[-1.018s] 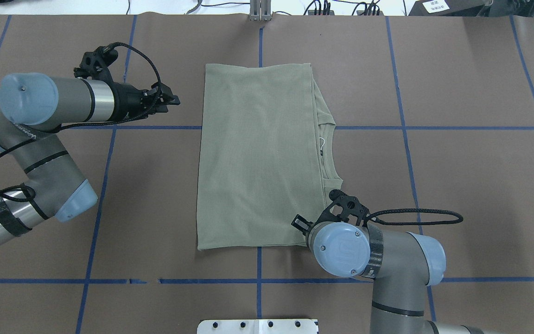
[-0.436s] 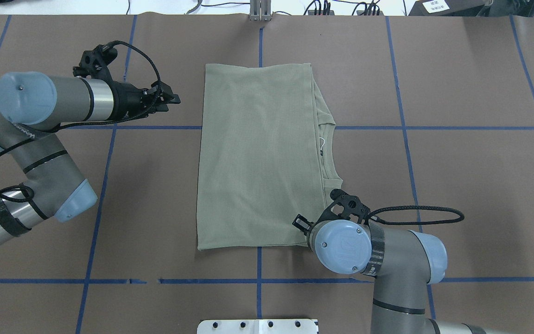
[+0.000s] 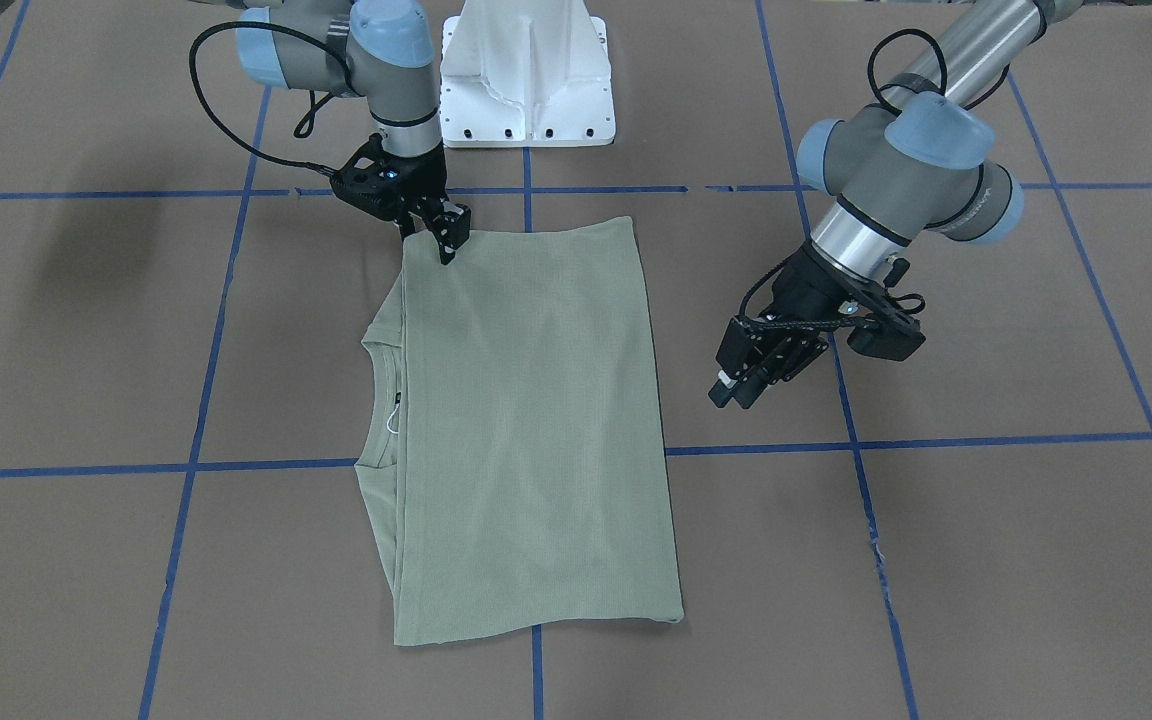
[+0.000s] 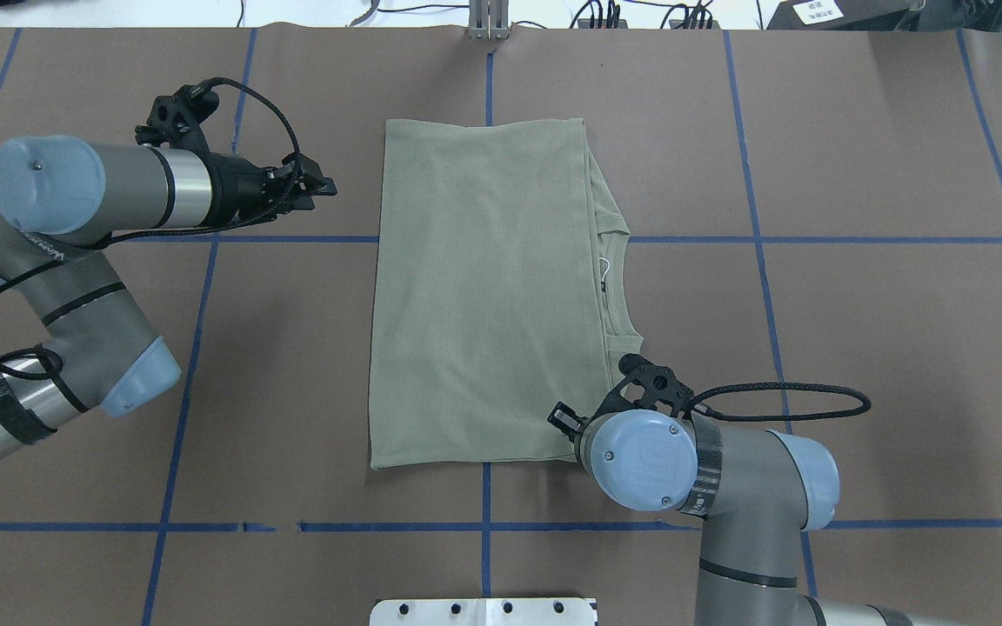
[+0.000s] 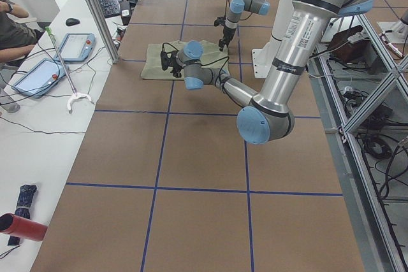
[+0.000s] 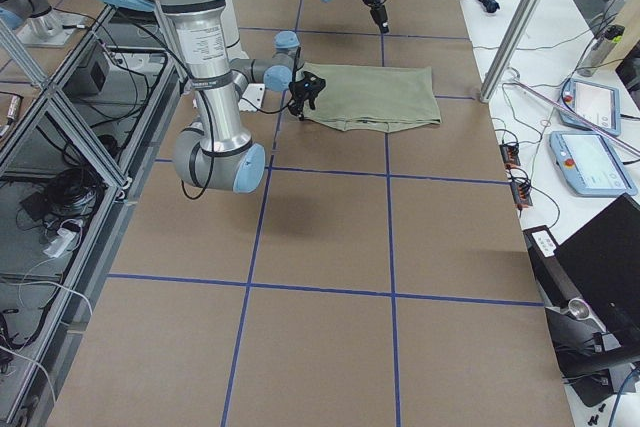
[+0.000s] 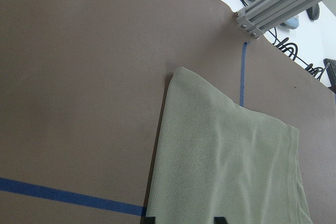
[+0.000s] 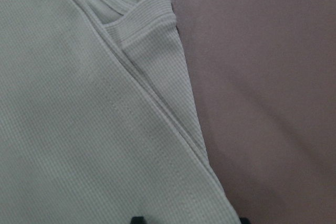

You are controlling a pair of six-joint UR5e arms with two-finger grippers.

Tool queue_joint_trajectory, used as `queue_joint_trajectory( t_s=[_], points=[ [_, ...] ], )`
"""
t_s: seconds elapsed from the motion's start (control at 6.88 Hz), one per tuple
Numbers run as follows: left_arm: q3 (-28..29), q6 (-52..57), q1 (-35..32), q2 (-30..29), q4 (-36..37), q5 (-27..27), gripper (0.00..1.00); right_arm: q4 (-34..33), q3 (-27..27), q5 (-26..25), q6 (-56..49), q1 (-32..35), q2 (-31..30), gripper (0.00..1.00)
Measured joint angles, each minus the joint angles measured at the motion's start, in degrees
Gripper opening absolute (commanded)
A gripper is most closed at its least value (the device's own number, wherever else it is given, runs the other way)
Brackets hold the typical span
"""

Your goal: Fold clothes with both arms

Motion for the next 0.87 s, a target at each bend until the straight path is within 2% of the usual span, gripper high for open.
queue_joint_trajectory(
  t_s=[0.87],
  points=[
    [-0.2, 0.0, 0.0, 0.8, 0.0, 0.0, 0.48, -0.1, 0.0, 0.0, -0.1, 0.7, 0.1, 0.00]
  ],
)
